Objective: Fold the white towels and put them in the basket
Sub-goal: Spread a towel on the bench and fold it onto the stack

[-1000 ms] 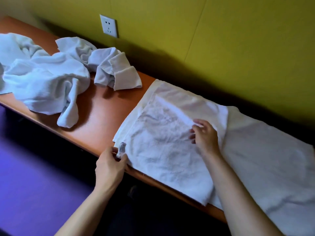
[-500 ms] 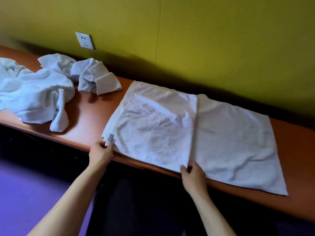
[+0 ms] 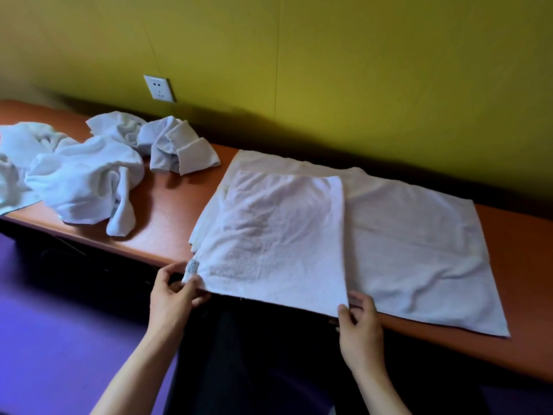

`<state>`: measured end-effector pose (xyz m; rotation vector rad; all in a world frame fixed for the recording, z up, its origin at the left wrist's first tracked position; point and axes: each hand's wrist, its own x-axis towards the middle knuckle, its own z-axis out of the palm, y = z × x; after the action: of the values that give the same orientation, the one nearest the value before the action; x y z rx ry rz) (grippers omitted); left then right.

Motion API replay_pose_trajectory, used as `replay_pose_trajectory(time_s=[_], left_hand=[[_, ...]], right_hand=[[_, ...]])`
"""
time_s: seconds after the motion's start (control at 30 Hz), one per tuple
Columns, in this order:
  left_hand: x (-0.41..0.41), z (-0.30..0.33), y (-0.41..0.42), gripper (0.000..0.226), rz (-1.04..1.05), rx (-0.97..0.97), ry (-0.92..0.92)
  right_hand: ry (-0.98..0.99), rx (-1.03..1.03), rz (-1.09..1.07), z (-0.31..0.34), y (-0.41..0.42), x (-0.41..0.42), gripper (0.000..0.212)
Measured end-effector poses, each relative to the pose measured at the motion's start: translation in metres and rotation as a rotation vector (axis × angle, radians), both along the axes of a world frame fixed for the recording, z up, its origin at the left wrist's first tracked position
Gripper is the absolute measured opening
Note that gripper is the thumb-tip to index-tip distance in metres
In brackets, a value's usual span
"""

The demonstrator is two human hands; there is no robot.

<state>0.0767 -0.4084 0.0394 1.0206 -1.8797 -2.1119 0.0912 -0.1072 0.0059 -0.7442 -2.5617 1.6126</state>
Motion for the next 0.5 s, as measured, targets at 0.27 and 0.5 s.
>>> replay_pose_trajectory(time_s=[0.27,0.5], left_hand=[[-0.058,0.022,-0.006,0.048,-0.016,0.135,0.065],[-0.15,0.027,-0.002,0.029,-0.193,-0.106,0.06]], right_hand=[[0.23,-0.357,-0.107,0.035,0.016,-0.068,0.008],[0.213,-0.192,0.028,0.049,0.03,-0.162,0.011]])
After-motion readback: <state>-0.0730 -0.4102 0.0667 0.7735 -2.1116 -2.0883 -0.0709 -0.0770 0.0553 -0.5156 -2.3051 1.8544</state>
